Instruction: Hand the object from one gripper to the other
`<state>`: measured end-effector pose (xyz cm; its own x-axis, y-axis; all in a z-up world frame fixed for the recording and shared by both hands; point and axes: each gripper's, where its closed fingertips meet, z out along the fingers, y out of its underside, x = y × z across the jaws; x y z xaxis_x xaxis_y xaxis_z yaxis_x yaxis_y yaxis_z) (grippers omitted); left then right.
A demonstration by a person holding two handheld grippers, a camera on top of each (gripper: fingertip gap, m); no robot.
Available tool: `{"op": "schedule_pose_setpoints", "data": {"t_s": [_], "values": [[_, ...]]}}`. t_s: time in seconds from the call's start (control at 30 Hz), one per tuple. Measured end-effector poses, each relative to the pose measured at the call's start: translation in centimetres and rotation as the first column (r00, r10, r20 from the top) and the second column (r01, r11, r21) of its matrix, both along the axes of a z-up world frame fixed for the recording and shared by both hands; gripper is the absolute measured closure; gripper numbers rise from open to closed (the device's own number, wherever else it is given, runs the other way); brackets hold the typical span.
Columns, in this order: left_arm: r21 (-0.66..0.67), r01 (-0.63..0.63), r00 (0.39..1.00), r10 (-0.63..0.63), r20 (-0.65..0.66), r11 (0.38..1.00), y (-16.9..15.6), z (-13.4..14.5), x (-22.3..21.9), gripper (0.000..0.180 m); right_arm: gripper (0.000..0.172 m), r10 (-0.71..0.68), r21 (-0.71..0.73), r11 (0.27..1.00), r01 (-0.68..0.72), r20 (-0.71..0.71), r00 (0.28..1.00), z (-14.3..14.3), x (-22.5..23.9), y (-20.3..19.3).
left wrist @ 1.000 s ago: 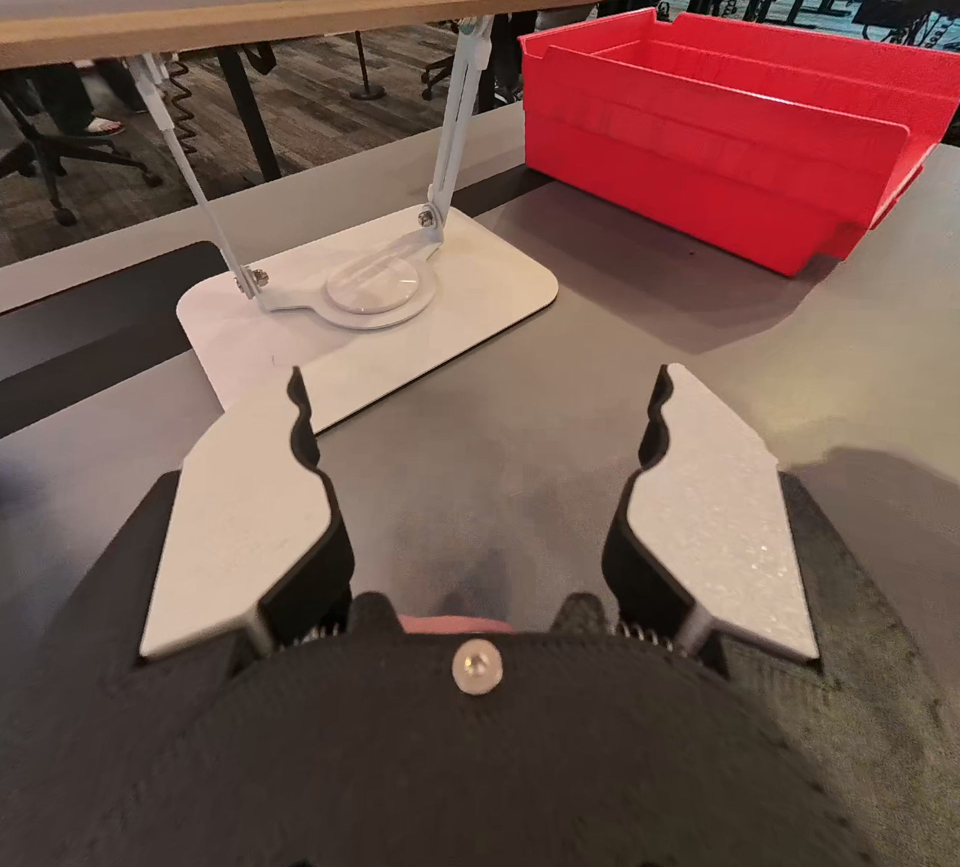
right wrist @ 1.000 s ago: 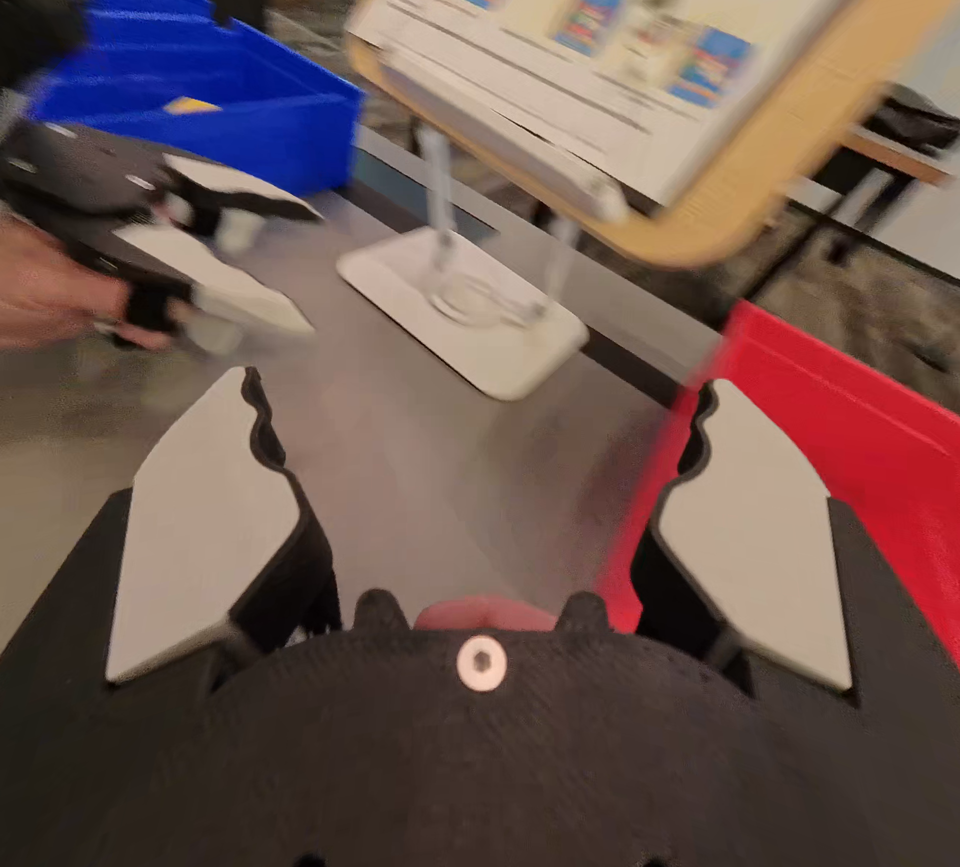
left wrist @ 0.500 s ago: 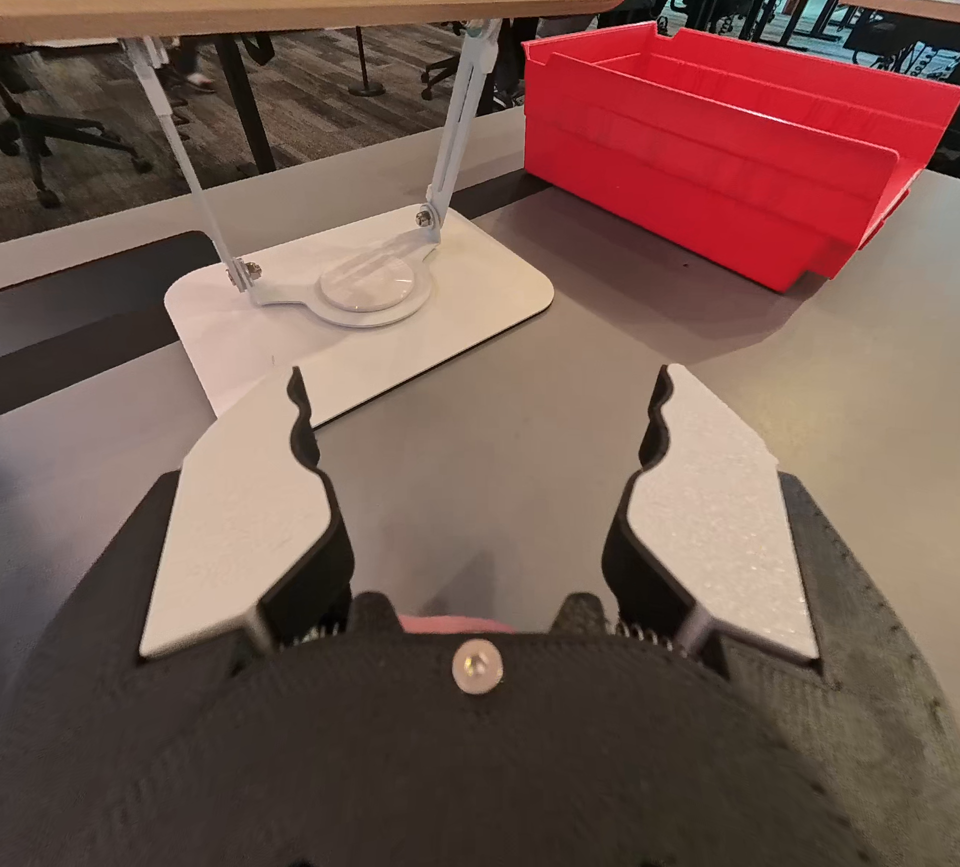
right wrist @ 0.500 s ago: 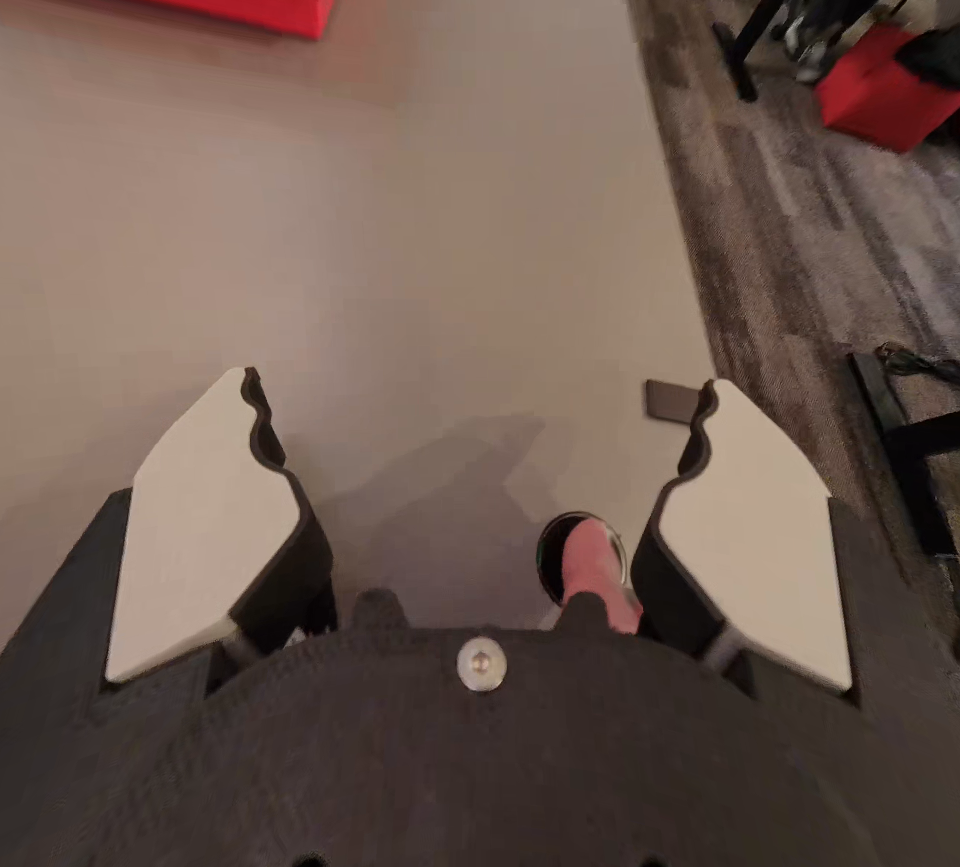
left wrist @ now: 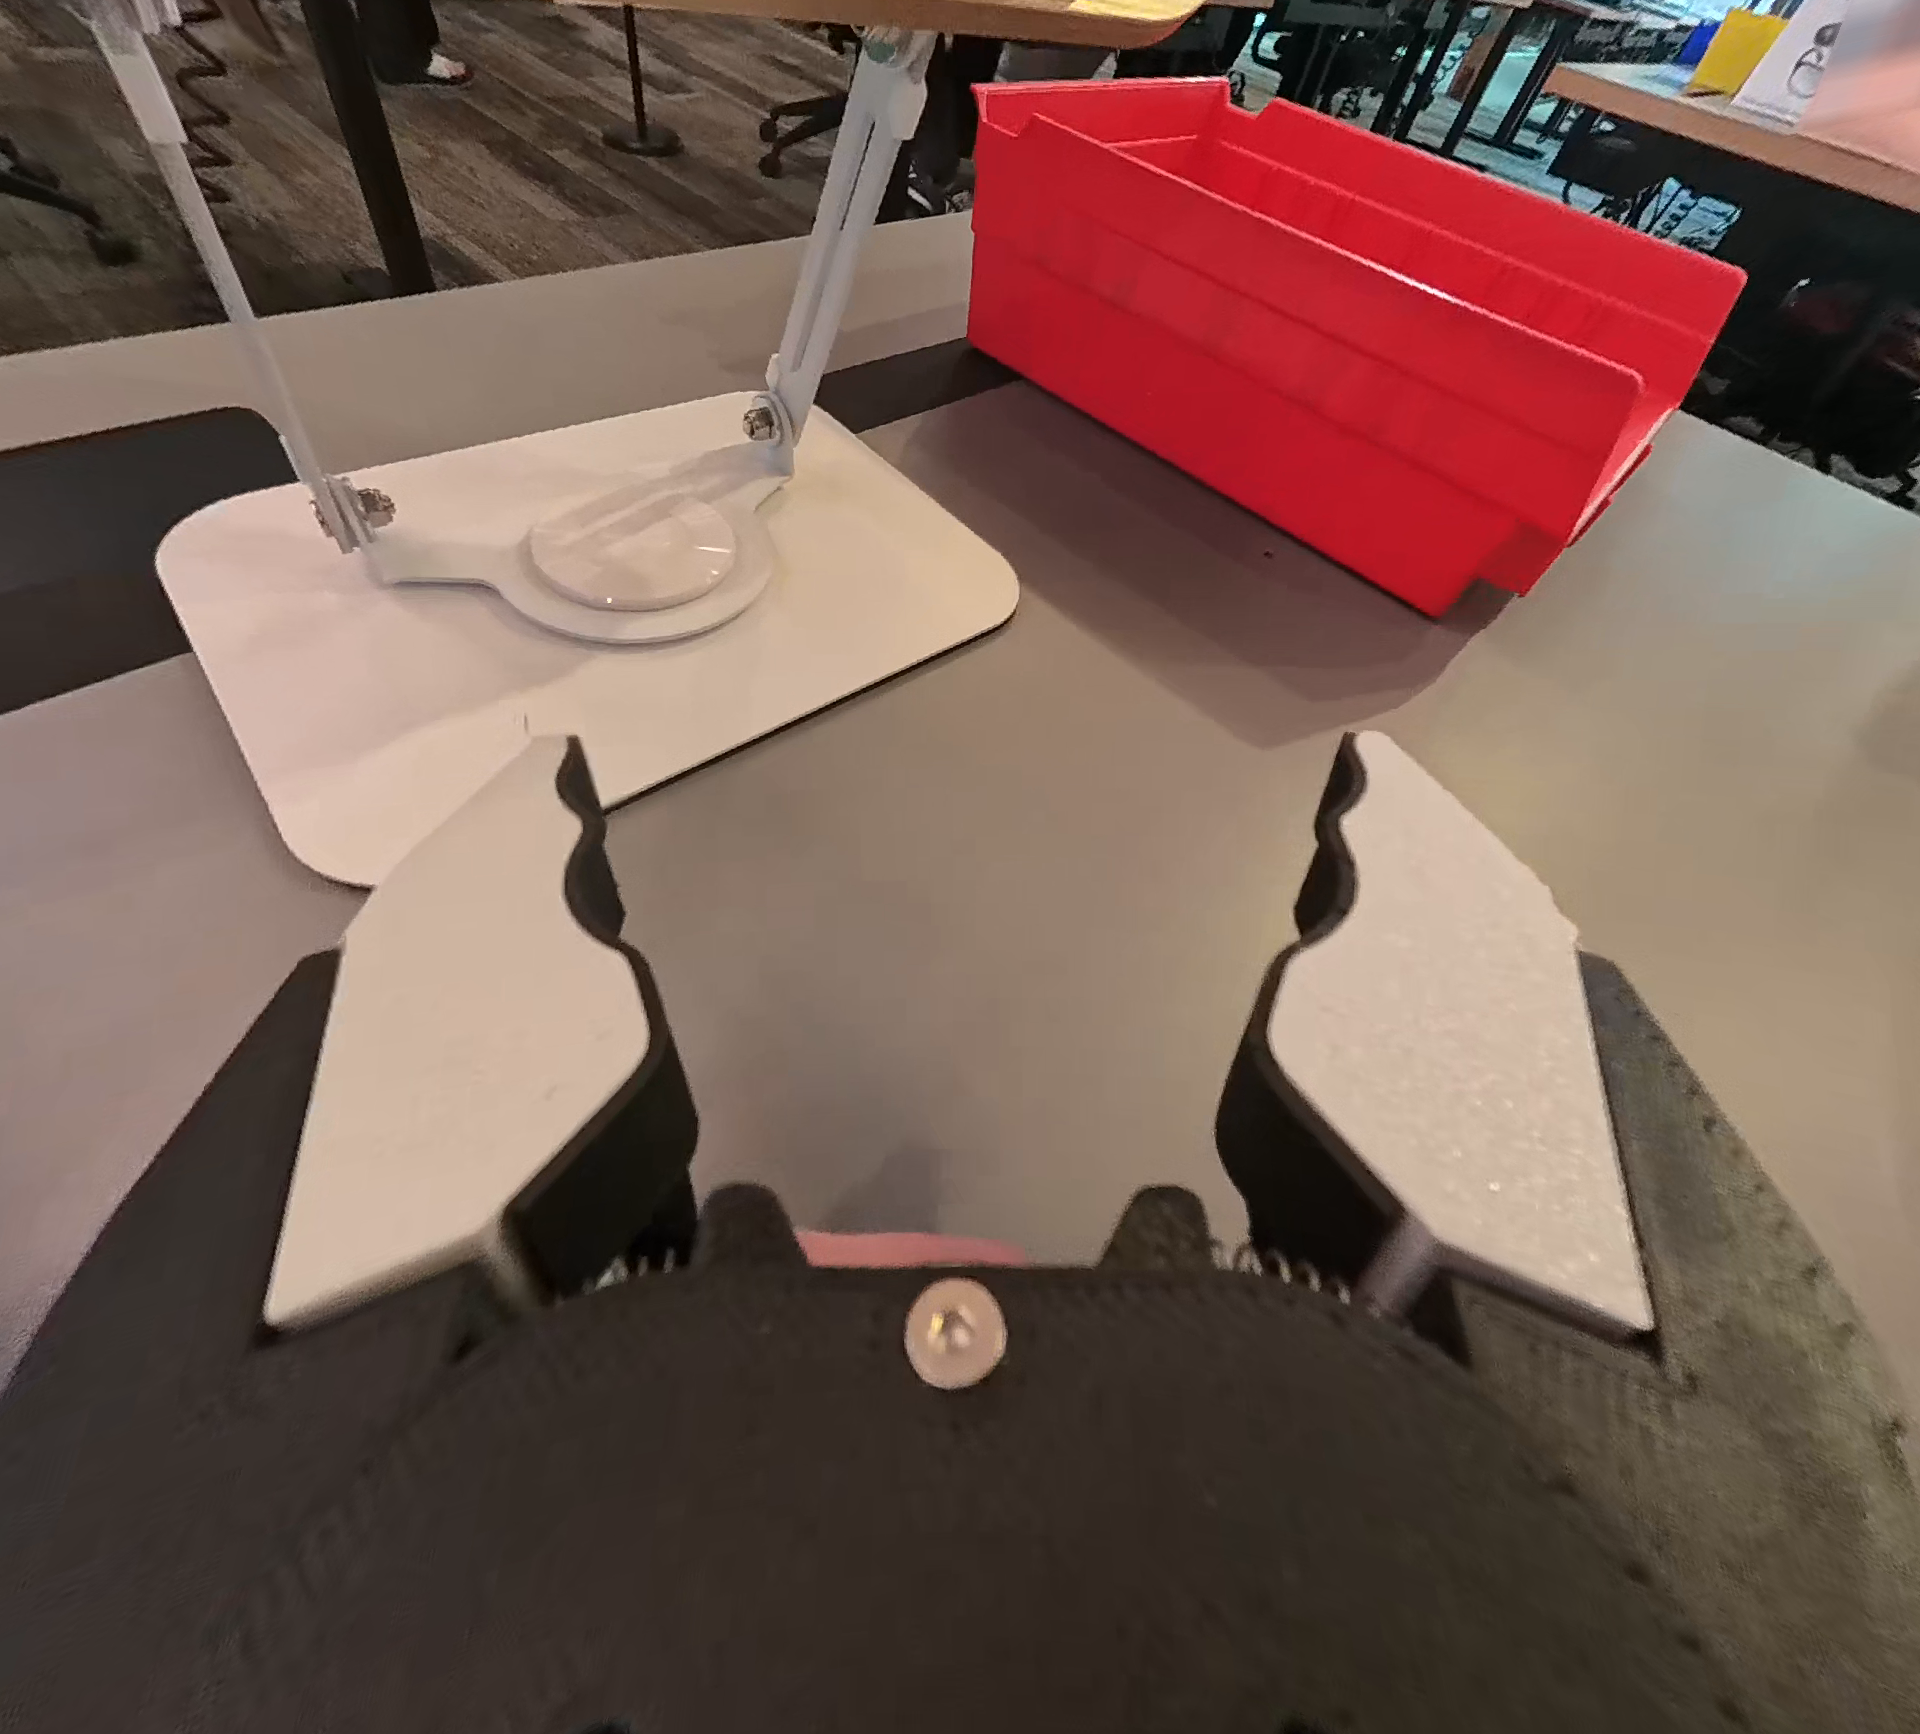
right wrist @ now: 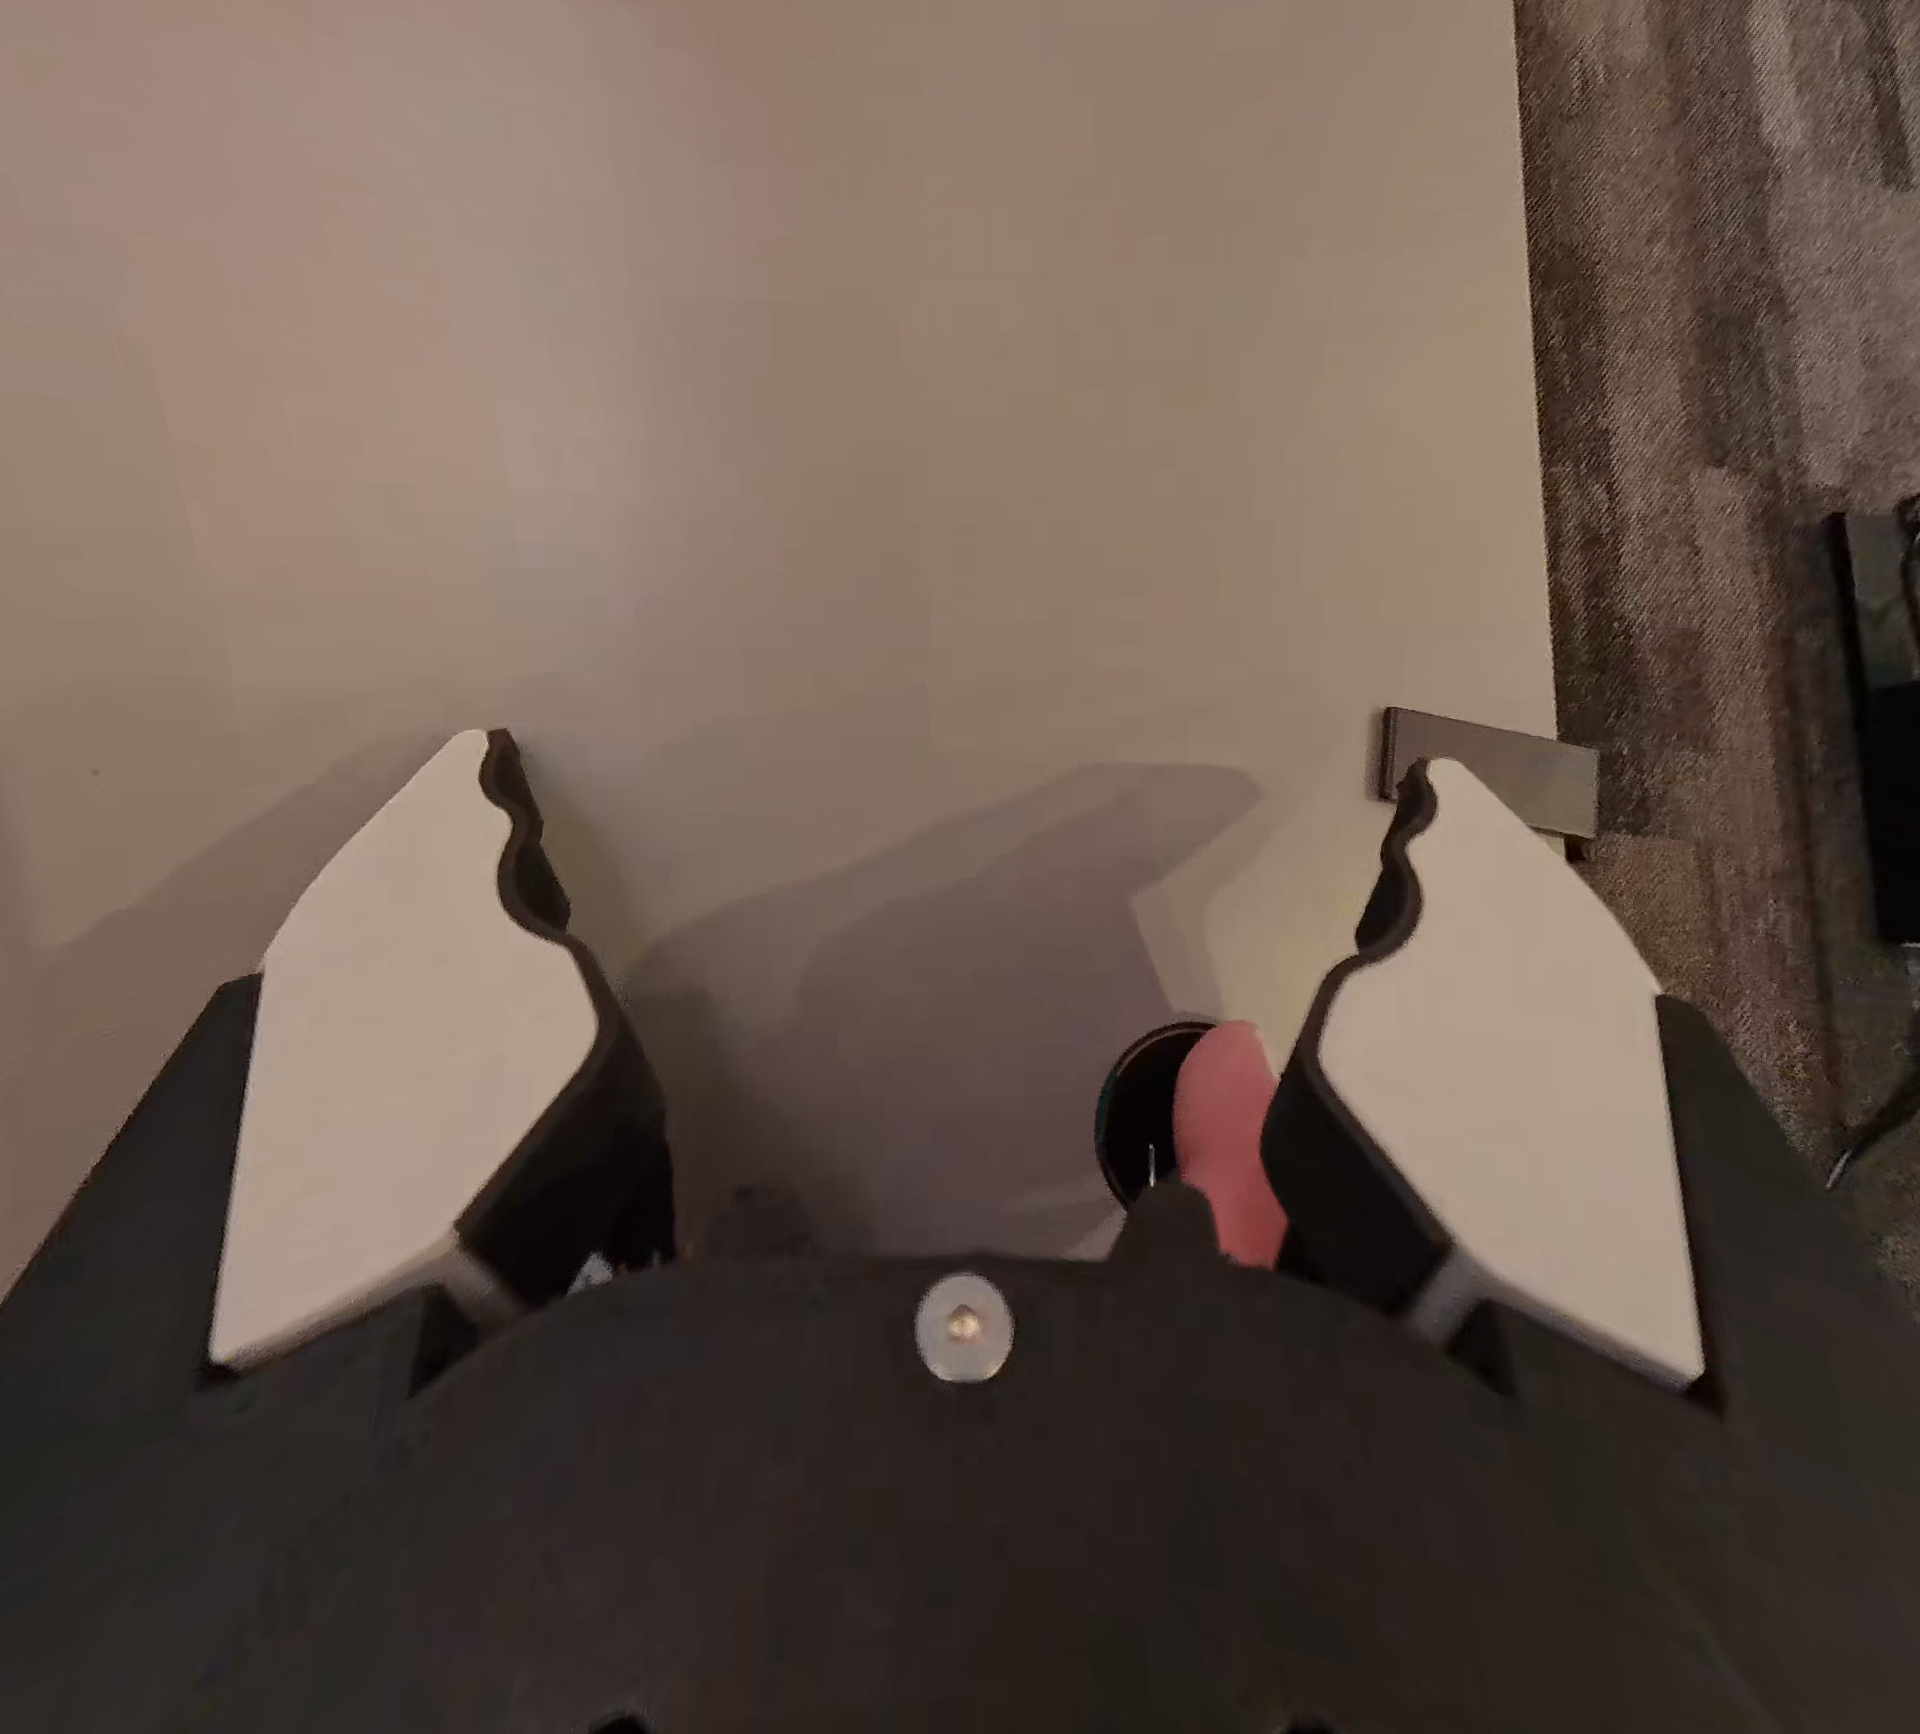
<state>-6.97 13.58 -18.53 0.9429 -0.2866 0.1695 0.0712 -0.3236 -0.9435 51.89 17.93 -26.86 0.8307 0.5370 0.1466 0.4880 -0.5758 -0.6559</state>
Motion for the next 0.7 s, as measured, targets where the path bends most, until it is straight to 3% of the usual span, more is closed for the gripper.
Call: {"op": "schedule_pose_setpoints", "data": {"t_s": [0.1,0.27,0.4,0.57,0.7], "values": [[-0.021,0.025,0.999,-0.025,0.021,0.999,0.1,-0.5,0.2,0.053,0.026,-0.016,-0.058,0.998,0.016,0.002,1.000,-0.4,0.1,0.0],[-0.044,0.046,0.985,-0.038,0.166,0.998,0.4,-0.7,-0.6,0.057,0.026,-0.040,-0.139,0.989,0.041,0.011,0.999,-1.0,0.3,0.1],[-0.033,0.054,0.982,-0.047,0.185,0.998,0.3,-0.8,-0.6,0.057,0.026,-0.064,-0.192,0.979,0.065,0.012,0.998,-1.5,0.2,0.1],[-0.025,0.073,0.973,-0.065,0.219,0.997,0.2,-1.0,-0.7,0.055,0.026,-0.060,-0.029,0.998,0.060,-0.012,0.998,-1.3,-0.9,0.4],[-0.010,0.068,0.968,-0.064,0.242,0.998,0.0,-1.2,-1.1,0.054,0.026,-0.159,0.092,0.983,0.156,0.026,0.987,-0.9,0.0,1.5]]}}
